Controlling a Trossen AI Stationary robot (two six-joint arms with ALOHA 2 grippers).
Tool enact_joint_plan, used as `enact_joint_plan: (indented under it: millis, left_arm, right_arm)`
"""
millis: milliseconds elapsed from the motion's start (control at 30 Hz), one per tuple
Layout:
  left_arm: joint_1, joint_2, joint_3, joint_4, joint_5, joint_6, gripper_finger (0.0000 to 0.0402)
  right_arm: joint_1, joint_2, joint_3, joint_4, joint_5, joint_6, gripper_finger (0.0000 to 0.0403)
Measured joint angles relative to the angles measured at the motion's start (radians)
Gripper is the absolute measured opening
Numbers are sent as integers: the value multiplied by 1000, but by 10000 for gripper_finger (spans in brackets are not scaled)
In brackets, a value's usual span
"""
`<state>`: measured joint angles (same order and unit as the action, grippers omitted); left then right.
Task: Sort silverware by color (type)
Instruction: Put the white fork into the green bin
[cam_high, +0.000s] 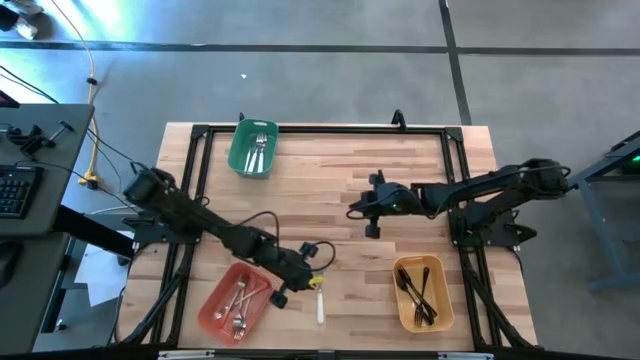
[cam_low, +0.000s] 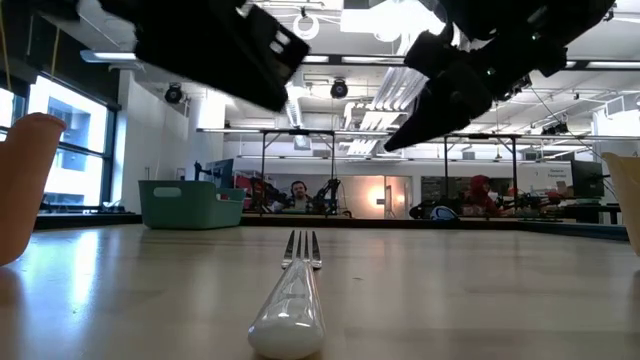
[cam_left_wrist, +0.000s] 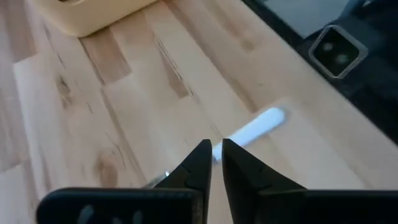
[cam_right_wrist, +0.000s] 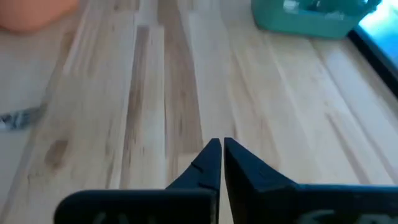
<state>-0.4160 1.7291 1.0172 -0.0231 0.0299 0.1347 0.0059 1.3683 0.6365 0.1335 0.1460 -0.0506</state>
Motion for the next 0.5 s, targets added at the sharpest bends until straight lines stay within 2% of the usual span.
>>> enact_joint_plan:
  millis: [133,267,500]
  left_arm:
    - [21,109,-1,75,2,2,33]
    - [33,205,9,130,-31,-1,18]
    - [54,271,28,133,-125,-24,2]
  right_arm:
    - [-13,-38,0,5,-1,-15,2]
    - [-13,-56,0,15,1,-34,0]
    - [-13,-67,1,9,1,-35,0]
